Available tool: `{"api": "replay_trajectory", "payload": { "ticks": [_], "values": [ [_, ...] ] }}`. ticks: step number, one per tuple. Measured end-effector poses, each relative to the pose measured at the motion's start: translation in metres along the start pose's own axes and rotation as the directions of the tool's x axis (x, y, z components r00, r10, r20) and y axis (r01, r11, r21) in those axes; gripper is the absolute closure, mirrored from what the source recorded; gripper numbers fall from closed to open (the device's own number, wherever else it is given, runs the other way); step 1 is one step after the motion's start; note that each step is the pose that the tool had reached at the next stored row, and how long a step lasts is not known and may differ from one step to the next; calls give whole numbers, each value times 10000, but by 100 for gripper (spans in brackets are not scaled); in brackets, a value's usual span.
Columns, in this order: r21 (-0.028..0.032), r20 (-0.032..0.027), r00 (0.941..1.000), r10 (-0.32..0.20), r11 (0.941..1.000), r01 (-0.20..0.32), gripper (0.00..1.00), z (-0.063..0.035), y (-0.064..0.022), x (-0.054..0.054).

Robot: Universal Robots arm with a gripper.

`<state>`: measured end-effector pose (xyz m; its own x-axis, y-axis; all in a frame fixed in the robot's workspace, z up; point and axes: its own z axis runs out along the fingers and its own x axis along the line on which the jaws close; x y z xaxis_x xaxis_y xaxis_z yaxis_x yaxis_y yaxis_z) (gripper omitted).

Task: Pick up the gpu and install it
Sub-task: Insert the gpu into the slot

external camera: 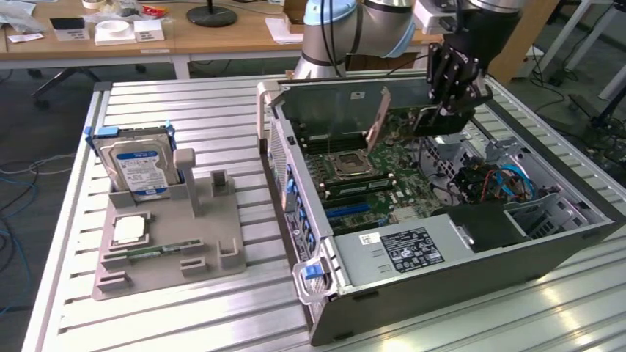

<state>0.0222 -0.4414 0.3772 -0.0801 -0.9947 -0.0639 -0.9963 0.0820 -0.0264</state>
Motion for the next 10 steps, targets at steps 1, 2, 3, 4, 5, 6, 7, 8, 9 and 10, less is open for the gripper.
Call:
{"api": "replay_trajectory", "payload": {
  "ticks": [1, 2, 3, 4, 5, 6, 7, 8, 9, 10],
  "values": [
    [0, 0, 10000, 1, 10000, -1, 73, 9, 5, 1],
    [0, 0, 10000, 1, 10000, -1, 73, 20, 12, 2],
    [0, 0, 10000, 0, 10000, 0, 73, 30, 21, 4],
    [1, 0, 10000, 0, 10000, 0, 73, 38, 31, 5],
    [0, 0, 10000, 0, 10000, 0, 73, 43, 38, 5],
    [0, 0, 10000, -1, 10000, 1, 73, 47, 48, 6],
    [0, 1, 10000, 0, 10000, 0, 73, 53, 58, 8],
    [0, 1, 10000, 0, 10000, 0, 73, 58, 67, 9],
    [1, 2, 10000, 0, 10000, 0, 73, 63, 79, 11],
    [0, 1, 10000, 0, 10000, 0, 73, 67, 91, 14]
  ]
}}
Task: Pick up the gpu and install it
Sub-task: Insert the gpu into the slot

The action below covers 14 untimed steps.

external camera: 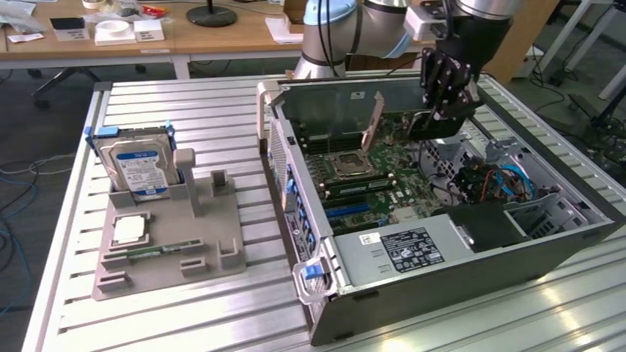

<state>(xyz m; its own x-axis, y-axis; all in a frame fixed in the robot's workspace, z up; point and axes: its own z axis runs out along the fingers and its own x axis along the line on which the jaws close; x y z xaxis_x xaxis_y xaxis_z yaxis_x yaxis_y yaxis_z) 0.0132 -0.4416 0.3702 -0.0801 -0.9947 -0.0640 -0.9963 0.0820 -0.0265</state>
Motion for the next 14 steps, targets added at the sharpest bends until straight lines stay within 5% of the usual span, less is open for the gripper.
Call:
{"api": "replay_trajectory", "payload": {
  "ticks": [14],
  "values": [
    [-1, -2, 10000, -1, 10000, 1, 73, 56, 98, 36]
  ]
}}
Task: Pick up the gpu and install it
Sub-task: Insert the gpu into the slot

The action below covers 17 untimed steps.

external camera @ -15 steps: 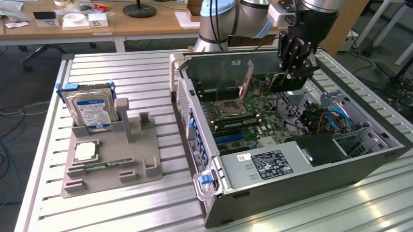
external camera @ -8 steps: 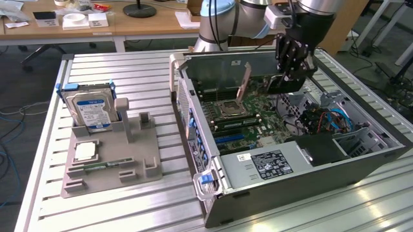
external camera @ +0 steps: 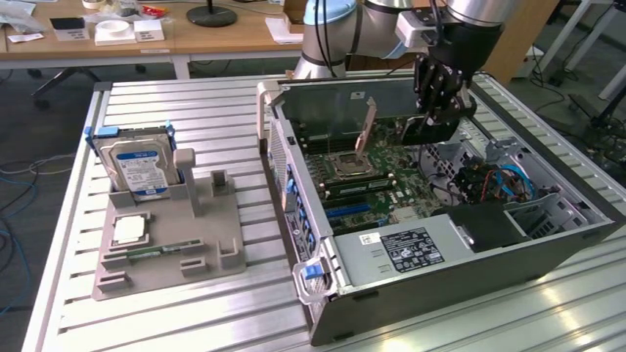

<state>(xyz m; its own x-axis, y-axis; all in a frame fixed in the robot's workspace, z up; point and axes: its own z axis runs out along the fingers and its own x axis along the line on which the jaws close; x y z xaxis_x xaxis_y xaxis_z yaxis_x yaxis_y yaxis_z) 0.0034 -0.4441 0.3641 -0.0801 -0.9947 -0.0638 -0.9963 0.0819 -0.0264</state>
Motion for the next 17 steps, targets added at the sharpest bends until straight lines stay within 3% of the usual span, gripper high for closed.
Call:
{"api": "replay_trajectory", "payload": {
  "ticks": [17],
  "values": [
    [1, 1, 10000, 2, 10000, -2, 73, 74, 30, 7]
  ]
}}
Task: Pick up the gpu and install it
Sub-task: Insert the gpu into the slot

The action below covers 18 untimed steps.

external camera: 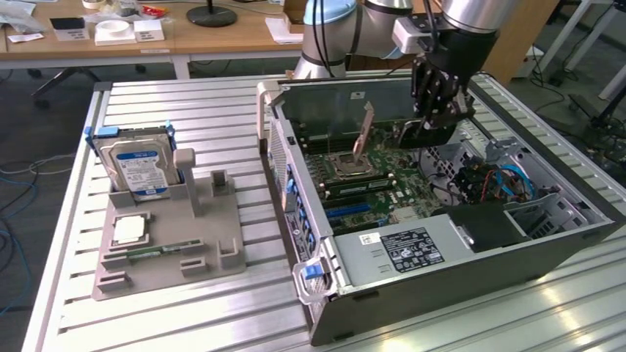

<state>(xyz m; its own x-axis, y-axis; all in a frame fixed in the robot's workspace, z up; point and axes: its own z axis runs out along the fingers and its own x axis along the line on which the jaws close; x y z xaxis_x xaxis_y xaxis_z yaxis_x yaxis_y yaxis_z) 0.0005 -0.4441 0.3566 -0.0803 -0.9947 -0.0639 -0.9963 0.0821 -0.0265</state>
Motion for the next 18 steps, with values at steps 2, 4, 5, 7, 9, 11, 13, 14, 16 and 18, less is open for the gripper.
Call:
{"api": "replay_trajectory", "payload": {
  "ticks": [2, 4, 5, 7, 9, 11, 13, 14, 16, 18],
  "values": [
    [0, -1, 10000, -1, 10000, 1, 73, 2, 28, 3],
    [0, 1, 10000, -1, 10000, 1, 73, 4, 56, 6],
    [2, 3, 10000, -1, 10000, 1, 73, 5, 64, 12],
    [0, 0, 10000, -3, 10000, 3, 73, 2, 69, 41],
    [1, 1, 10000, -4, 10000, 4, 73, 4, 75, 68],
    [2, 3, 10000, -4, 10000, 4, 73, 11, 86, 75],
    [0, -2, 10000, -5, 10000, 5, 73, 14, 90, 76],
    [0, -2, 10000, -6, 10000, 6, 73, 14, 90, 76],
    [1, 1, 10000, -5, 10000, 5, 73, 16, 91, 76],
    [1, 0, 10000, -5, 10000, 5, 73, 15, 91, 76]
  ]
}}
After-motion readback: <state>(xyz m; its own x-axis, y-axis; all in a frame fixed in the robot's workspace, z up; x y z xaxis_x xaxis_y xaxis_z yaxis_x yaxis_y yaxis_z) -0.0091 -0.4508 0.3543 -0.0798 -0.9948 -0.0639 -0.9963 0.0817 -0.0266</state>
